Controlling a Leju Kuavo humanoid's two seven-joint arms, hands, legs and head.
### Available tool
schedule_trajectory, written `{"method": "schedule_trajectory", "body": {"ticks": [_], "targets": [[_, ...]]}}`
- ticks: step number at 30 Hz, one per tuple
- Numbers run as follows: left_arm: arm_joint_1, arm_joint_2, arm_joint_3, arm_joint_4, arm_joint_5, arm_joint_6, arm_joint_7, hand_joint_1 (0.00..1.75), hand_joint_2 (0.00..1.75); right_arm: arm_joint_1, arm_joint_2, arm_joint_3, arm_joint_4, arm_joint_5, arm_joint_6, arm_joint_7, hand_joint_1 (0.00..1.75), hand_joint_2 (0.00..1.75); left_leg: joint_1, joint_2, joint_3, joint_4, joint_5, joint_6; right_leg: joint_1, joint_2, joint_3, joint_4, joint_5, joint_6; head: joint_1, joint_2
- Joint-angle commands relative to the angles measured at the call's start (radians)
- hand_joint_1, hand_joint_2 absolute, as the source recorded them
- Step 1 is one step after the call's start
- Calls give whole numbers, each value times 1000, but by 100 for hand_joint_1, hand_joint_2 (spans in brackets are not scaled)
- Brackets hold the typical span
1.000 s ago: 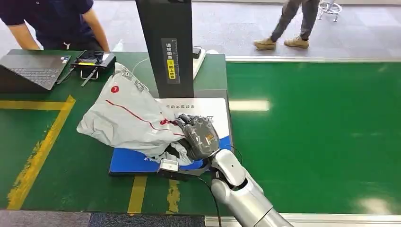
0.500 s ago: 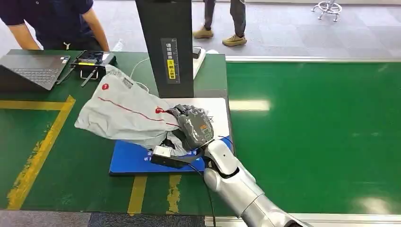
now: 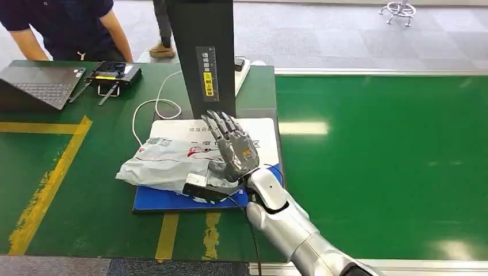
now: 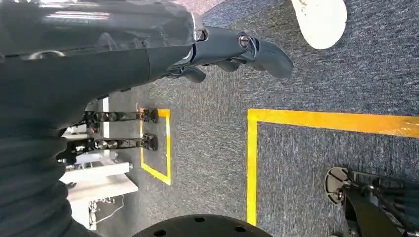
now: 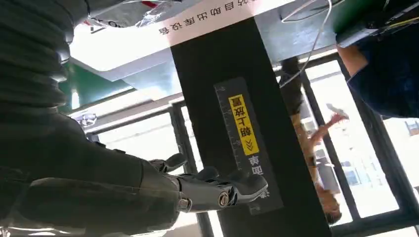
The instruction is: Moved the parcel from conveyor to table for the left to box.
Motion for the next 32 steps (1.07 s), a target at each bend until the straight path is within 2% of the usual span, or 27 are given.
{"method": "schedule_trajectory", "body": {"ticks": [1,6,11,16,22,25,28,32], "targets": [[-6,13,-27,-2,-18,-10,2,0,175,-18,-19,-16,45,10,-27,50,0,175,0,0,1,-1,0,-1,1,-1,1,0,0,-2,0,0],[-3,11,-24,-2,-19,-9,9,0,175,-5,-30,-55,7,63,-81,147,0,175,1,-1,1,-1,1,-1,1,-3,1,-1,1,-2,0,0],[0,9,-20,-2,-17,-5,6,0,175,-16,-30,-91,-2,88,-117,192,0,175,0,0,1,-1,1,-2,1,-2,1,-1,1,-3,0,0],[2,6,-4,-2,-6,4,6,0,175,-35,-32,-122,-14,267,-210,315,0,175,1,1,0,0,1,-2,1,-1,0,-1,1,-3,0,0],[5,8,9,-1,5,6,-4,0,175,-47,3,-174,45,139,-153,195,0,175,0,1,2,-1,1,-2,1,-1,1,-1,1,-3,0,0],[4,8,11,-2,6,6,-4,0,175,-51,-3,-165,59,147,-128,196,0,175,0,2,2,-1,1,-2,1,0,1,-1,1,-3,0,0],[4,10,14,-2,8,5,3,0,175,-61,-18,-139,79,205,-72,256,0,175,0,2,1,-1,1,-2,1,0,1,-1,1,-3,0,0],[5,10,17,-2,8,5,10,0,175,-49,-32,-176,49,183,-81,269,0,175,0,1,1,-1,0,-1,1,0,1,-1,1,-3,0,0]]}}
